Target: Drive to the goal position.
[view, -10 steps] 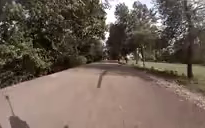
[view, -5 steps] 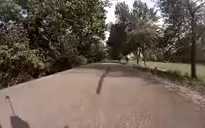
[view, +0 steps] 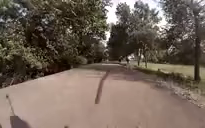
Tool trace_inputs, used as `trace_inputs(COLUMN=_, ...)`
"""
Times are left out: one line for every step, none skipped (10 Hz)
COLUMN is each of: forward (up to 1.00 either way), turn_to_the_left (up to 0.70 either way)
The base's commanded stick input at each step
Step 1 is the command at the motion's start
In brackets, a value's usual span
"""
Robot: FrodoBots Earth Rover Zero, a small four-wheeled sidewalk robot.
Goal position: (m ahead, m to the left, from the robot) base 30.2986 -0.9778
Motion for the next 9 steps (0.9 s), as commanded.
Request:
trace_inputs(forward=0.7, turn_to_the_left=0.18)
trace_inputs(forward=0.7, turn_to_the_left=0.21)
trace_inputs(forward=0.7, turn_to_the_left=0.0)
trace_inputs(forward=0.7, turn_to_the_left=0.0)
trace_inputs(forward=0.7, turn_to_the_left=0.0)
trace_inputs(forward=0.7, turn_to_the_left=0.0)
trace_inputs(forward=0.7, turn_to_the_left=0.0)
trace_inputs(forward=0.7, turn_to_the_left=0.0)
trace_inputs(forward=0.7, turn_to_the_left=0.0)
